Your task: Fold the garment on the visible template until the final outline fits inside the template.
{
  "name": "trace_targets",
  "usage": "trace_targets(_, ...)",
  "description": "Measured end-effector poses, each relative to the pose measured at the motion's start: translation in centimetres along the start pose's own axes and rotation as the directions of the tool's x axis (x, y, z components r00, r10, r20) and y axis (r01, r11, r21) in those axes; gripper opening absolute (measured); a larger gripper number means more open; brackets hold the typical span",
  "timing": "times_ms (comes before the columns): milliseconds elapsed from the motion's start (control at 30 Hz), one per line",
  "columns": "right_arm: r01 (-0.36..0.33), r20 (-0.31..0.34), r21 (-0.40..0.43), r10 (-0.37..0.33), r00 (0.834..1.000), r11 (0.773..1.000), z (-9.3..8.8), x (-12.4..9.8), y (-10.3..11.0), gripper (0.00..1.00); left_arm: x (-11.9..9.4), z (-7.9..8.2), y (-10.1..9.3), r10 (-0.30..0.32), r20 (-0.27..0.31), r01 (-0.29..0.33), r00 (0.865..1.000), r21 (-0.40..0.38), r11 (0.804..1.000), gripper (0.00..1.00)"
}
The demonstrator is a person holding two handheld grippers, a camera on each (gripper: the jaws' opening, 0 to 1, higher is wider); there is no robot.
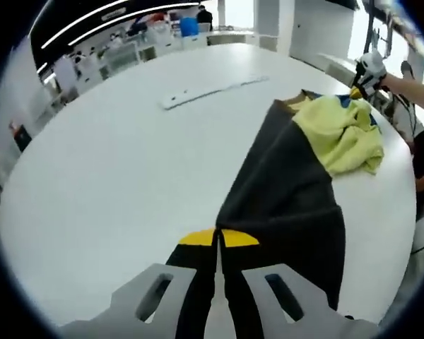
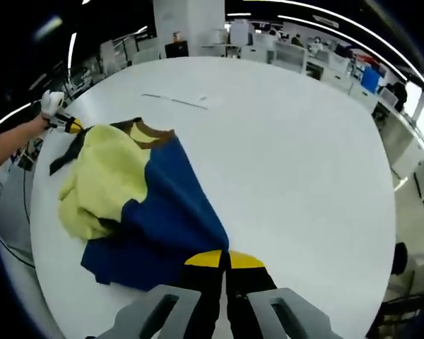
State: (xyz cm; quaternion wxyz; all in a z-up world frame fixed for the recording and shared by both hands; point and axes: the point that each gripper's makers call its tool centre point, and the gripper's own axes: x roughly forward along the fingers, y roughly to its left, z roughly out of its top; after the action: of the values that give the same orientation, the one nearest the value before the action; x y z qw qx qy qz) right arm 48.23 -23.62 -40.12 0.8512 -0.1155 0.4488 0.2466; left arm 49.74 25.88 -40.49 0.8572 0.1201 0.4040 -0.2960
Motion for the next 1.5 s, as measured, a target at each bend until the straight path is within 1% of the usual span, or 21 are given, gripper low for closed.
trace_targets(33, 0.0, 0.005, 0.002, 0.0, 1.0, 1.0, 0.1, 0.0, 0.0, 0.0, -0.1, 0.2, 0.1, 0.003, 0.011, -0.003, 1.0, -0.003, 1.0, 0.0)
trace_targets(67, -0.003, 0.024, 0.014, 0.003, 1.0, 1.0, 0.4, -0.1, 0.0, 0.0, -0.3, 0.4, 0.1, -0.001, 0.028, 0.002, 1.0, -0.022, 1.0, 0.0)
trace_targets(100, 0.001, 0.034, 0.02, -0.002, 0.999, 1.0, 0.6, -0.2, -0.1, 0.01, -0.4, 0.4, 0.2, -0.003, 0.032, 0.004, 0.999, -0.037, 0.999, 0.0)
trace_targets(167, 0.004, 0.05, 0.031, -0.006, 0.999, 1.0, 0.8, -0.4, -0.3, 0.08, -0.7, 0.6, 0.2, 0.003, 0.049, -0.001, 0.999, -0.044, 0.999, 0.0)
trace_targets(233, 0.005, 0.066, 0.033, -0.008, 0.998, 0.999, 1.0, -0.6, -0.3, 0.12, -1.0, 0.6, 0.1, 0.005, 0.059, -0.002, 0.998, -0.052, 0.999, 0.0)
trace_targets(300, 0.016, 0.092, 0.031, -0.019, 0.996, 0.999, 1.4, -0.9, -0.4, 0.17, -1.4, 0.7, 0.0, 0.013, 0.068, -0.011, 0.998, -0.039, 0.999, 0.0)
trace_targets(367, -0.003, 0.11, 0.047, -0.003, 0.994, 0.999, 1.6, -1.1, -0.1, 0.2, -1.6, 0.7, 0.1, 0.025, 0.069, -0.024, 0.997, -0.025, 0.999, 0.01)
trace_targets(500, -0.01, 0.133, 0.045, 0.004, 0.991, 0.999, 1.8, -1.4, 0.3, 0.24, -2.2, 1.5, 0.0, 0.016, 0.118, -0.013, 0.993, -0.024, 1.0, 0.05)
trace_targets(600, -0.02, 0.143, 0.05, 0.013, 0.99, 0.999, 1.8, -1.5, 0.7, 0.27, -2.5, 1.7, -0.4, 0.014, 0.128, -0.013, 0.992, -0.008, 1.0, 0.1)
trace_targets(667, -0.032, 0.155, 0.048, 0.024, 0.988, 0.998, 1.9, -1.6, 1.1, 0.28, -2.7, 2.0, -1.0, 0.001, 0.142, -0.001, 0.99, 0.001, 1.0, 0.13)
trace_targets(767, -0.042, 0.17, 0.045, 0.034, 0.985, 0.998, 2.0, -1.8, 1.4, 0.28, -2.8, 2.1, -1.6, 0.0, 0.153, -0.002, 0.988, 0.014, 1.0, 0.15)
trace_targets(867, -0.049, 0.184, 0.044, 0.04, 0.982, 0.998, 2.1, -2.1, 1.4, 0.29, -2.9, 2.3, -2.1, -0.01, 0.17, 0.008, 0.985, 0.01, 1.0, 0.17)
trace_targets(967, -0.058, 0.203, 0.041, 0.048, 0.978, 0.997, 2.2, -2.4, 1.5, 0.29, -3.0, 2.6, -3.4, -0.027, 0.192, 0.025, 0.981, 0.015, 1.0, 0.2)
trace_targets(1033, -0.061, 0.21, 0.037, 0.052, 0.976, 0.997, 2.3, -2.5, 1.8, 0.29, -3.0, 2.7, -4.0, -0.038, 0.197, 0.034, 0.98, 0.022, 0.999, 0.2)
trace_targets(1167, -0.065, 0.222, 0.029, 0.057, 0.973, 0.997, 2.4, -2.8, 2.2, 0.29, -3.4, 3.4, -5.3, -0.053, 0.236, 0.044, 0.97, 0.044, 0.998, 0.19)
trace_targets(1267, -0.073, 0.225, 0.023, 0.066, 0.972, 0.997, 2.3, -3.1, 2.9, 0.28, -3.5, 3.5, -6.0, -0.068, 0.243, 0.057, 0.968, 0.049, 0.997, 0.17)
trace_targets(1367, -0.076, 0.23, 0.018, 0.07, 0.971, 0.997, 2.3, -3.5, 3.5, 0.28, -3.7, 3.6, -6.7, -0.085, 0.247, 0.077, 0.965, 0.041, 0.996, 0.19)
trace_targets(1500, -0.079, 0.251, 0.005, 0.075, 0.965, 0.997, 2.4, -4.0, 4.6, 0.28, -3.8, 3.4, -8.1, -0.113, 0.245, 0.1, 0.963, 0.064, 0.993, 0.18)
